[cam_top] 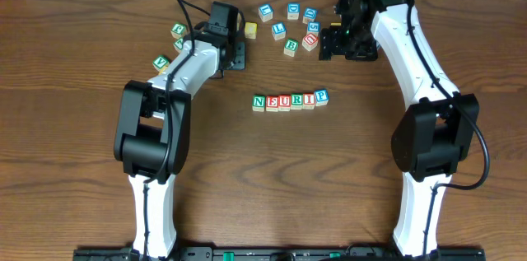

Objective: Spell out NEURIPS
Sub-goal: 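Move the left gripper to the yellow S block and grasp it, then carry the S block toward the row's right end and lower it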

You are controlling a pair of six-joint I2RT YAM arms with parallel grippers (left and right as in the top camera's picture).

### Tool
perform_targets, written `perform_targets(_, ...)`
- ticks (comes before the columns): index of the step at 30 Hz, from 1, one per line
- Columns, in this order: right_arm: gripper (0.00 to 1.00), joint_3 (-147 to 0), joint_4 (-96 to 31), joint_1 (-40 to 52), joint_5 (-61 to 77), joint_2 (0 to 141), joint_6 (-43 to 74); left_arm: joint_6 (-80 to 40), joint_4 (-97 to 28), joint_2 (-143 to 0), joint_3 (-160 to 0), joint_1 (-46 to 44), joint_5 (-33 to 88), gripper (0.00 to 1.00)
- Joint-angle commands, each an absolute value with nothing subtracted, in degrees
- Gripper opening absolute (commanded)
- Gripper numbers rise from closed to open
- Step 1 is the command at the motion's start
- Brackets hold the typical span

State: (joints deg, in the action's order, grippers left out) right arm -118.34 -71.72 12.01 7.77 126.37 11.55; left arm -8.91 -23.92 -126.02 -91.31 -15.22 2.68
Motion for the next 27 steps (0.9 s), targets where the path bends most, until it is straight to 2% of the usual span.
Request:
perform_targets(1,0.81,-119.39,-71.75,11.94,6.48,125.58,12.12,-8.56,-23.9,-126.56,-90.98,-15.25,2.37,0.34)
perform_targets(13,0.82,-119.42,-71.37,8.49,4.86,125.58,12.19,-8.6,-24.97,-121.1,-91.0,-17.47,2.39,0.33)
perform_targets(27,0.8,-119.42,-73.23,2.66,5.06,125.58,12.12,-12.97,-23.38,-119.72,-90.98,-33.78,2.37,0.33)
